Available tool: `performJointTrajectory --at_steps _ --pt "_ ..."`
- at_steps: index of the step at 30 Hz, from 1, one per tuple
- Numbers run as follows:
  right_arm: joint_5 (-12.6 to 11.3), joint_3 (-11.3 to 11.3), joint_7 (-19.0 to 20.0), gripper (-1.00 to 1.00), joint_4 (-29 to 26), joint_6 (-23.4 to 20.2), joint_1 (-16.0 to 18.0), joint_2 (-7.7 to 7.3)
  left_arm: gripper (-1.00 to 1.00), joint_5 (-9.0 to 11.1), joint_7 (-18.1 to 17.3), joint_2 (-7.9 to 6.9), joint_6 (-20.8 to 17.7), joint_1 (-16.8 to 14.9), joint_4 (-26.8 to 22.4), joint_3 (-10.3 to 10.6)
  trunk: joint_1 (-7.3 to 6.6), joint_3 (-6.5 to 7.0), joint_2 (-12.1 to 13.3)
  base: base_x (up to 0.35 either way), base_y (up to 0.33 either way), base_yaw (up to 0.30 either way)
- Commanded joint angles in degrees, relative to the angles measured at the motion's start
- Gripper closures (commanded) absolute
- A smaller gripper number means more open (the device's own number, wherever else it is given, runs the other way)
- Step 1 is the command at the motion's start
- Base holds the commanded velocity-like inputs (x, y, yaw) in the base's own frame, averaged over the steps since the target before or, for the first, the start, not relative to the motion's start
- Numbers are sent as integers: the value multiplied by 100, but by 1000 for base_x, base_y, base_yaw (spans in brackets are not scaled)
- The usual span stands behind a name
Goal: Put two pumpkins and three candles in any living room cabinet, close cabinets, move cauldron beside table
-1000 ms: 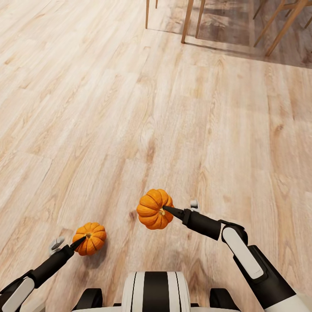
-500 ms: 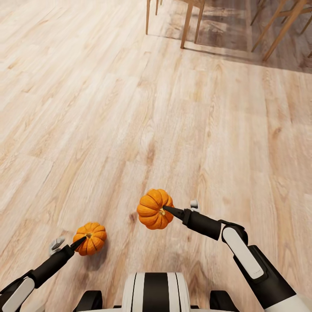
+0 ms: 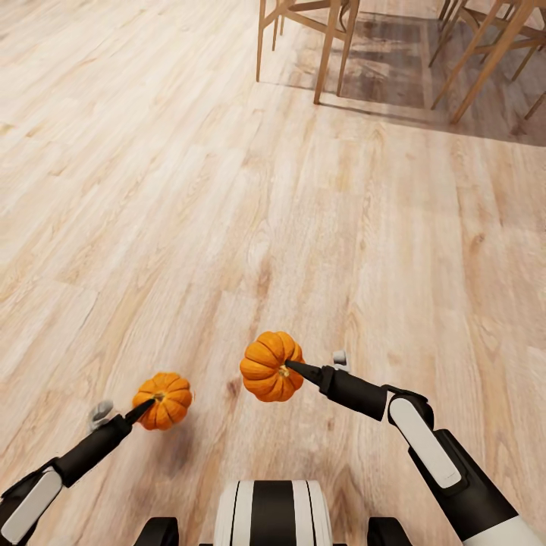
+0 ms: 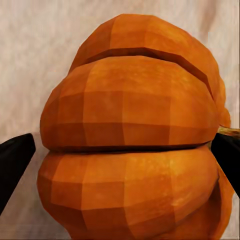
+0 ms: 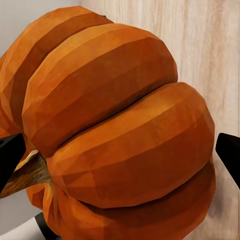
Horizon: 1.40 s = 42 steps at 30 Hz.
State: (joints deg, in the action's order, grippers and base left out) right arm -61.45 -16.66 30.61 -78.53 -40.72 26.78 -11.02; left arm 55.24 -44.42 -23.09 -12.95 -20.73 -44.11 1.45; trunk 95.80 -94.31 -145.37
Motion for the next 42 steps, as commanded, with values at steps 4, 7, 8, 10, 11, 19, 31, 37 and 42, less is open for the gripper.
performJointTrajectory --at_steps 4,7,8,10,11,19,31,37,42 --pt "-34 3 3 100 10 -24 3 -10 100 20 -105 -14 -701 20 -547 6 0 -3 -1 0 0 0" --pt "-34 7 9 100 61 -17 3 -14 100 43 -123 -199 -1134 46 -925 -102 -6 41 2 0 0 0" --pt "-31 10 11 100 108 -16 3 -12 100 54 -125 -267 -1260 66 -1048 -170 -8 63 3 0 0 0" --pt "-27 12 14 100 247 -11 3 -1 100 92 -127 -382 -1776 283 -1416 -511 -13 107 6 0 0 0" --pt "-26 13 14 100 278 -9 3 0 100 92 -128 -396 -1967 370 -1575 -707 -16 130 7 0 0 0" --pt "-40 29 14 100 357 42 2 -1 100 2 -92 -435 -3731 935 -2717 -2170 -37 307 18 0 0 0" --pt "-74 65 31 100 953 78 3 14 100 -301 -148 -667 -4441 1220 -3073 -3130 -67 573 34 0 0 0" --pt "-86 75 44 100 1029 163 2 12 100 -287 -154 -704 -4445 1254 -3173 -3125 -83 706 42 0 0 0" --pt "-95 82 42 100 1041 169 3 6 100 -286 -163 -699 -4446 1255 -3216 -3087 -96 816 48 0 0 0"
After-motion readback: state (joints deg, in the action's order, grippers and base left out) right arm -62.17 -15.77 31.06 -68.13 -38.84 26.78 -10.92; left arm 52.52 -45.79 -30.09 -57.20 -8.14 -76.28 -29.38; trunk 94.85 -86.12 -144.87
